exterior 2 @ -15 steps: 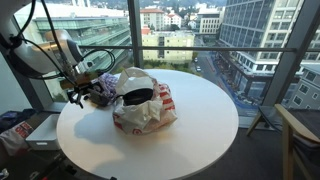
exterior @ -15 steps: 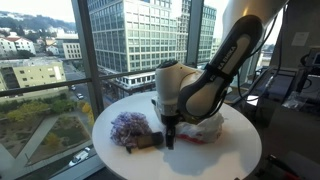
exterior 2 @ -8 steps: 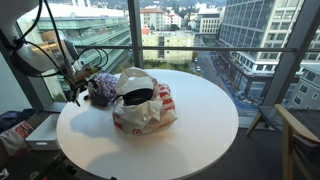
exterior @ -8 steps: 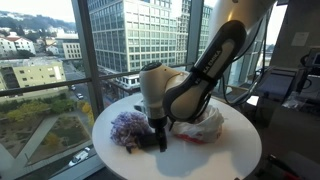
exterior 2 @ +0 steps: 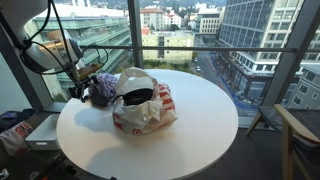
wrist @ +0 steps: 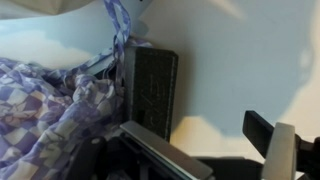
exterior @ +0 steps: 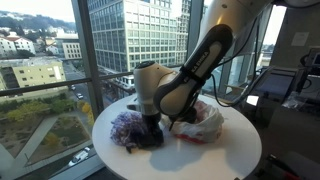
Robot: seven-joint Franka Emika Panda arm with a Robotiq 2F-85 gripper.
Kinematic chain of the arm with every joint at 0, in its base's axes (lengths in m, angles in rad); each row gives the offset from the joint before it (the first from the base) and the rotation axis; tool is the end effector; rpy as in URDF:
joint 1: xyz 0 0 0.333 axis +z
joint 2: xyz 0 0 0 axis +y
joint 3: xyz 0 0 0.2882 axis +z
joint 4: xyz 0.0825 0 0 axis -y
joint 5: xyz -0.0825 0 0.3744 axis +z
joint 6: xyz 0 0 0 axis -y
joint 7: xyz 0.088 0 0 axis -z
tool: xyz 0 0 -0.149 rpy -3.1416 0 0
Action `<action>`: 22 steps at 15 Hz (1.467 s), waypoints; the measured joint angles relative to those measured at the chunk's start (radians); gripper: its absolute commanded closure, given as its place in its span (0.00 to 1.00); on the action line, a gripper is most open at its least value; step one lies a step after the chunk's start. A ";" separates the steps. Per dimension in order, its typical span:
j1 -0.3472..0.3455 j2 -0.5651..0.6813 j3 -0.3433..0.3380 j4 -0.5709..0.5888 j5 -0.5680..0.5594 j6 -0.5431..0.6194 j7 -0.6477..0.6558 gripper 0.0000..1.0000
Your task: Put the items, which are on the table, in the plastic
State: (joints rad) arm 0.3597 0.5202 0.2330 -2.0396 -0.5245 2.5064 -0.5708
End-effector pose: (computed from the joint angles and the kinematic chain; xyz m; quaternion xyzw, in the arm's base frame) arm 0.4775 0.3186 0.1295 0.7063 0.7016 -0.0083 0.0937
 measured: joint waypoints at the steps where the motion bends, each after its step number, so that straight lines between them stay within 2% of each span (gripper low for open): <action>1: -0.004 0.002 0.001 0.002 0.000 0.000 -0.010 0.00; 4: -0.008 0.003 -0.002 -0.007 0.000 0.036 0.006 0.00; 8: -0.022 0.017 -0.008 -0.033 0.000 0.178 0.079 0.00; 13: -0.007 0.044 -0.069 -0.038 -0.026 0.297 0.165 0.00; 21: 0.026 0.091 -0.154 -0.018 -0.063 0.325 0.263 0.00; 22: 0.028 0.097 -0.160 -0.015 -0.063 0.325 0.271 0.25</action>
State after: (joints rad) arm 0.3881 0.6170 0.0734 -2.0550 -0.5876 2.8317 -0.2999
